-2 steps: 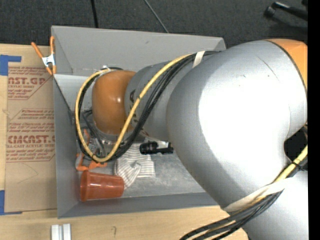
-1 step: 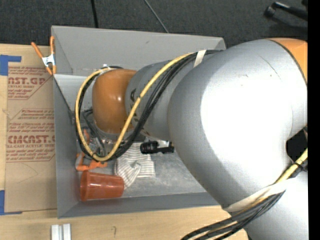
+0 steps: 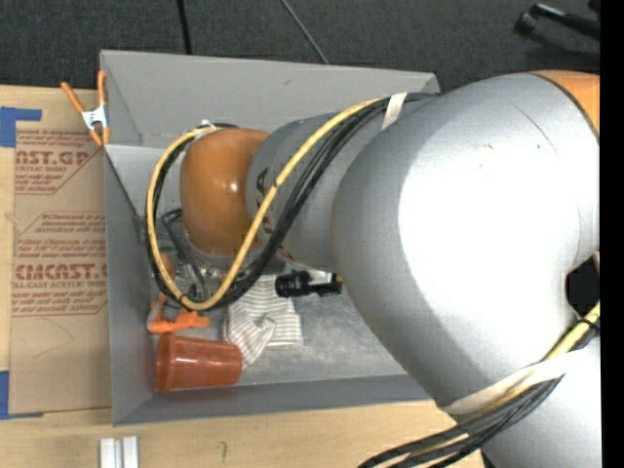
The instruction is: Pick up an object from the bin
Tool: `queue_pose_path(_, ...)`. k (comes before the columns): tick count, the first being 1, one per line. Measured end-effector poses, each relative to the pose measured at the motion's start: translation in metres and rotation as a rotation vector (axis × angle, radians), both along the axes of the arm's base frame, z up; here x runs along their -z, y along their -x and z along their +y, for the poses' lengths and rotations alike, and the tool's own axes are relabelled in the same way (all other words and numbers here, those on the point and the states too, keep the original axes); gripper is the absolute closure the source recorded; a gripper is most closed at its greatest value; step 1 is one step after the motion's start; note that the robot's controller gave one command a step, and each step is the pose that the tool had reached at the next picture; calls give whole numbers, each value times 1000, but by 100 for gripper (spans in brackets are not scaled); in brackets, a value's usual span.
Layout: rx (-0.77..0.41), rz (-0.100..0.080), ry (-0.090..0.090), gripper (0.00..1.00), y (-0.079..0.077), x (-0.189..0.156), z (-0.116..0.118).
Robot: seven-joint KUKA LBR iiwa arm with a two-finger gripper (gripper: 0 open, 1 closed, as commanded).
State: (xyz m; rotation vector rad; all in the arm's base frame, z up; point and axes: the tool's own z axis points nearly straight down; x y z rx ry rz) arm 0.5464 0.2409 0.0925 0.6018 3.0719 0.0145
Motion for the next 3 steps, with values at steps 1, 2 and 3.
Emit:
queue_pose_path(1, -1, 7, 3, 100, 1, -3, 0)
queue_pose_path(2, -1, 10, 5, 100, 1, -6, 0)
queue_pose_path(3, -1, 15, 7, 100, 2, -11, 0)
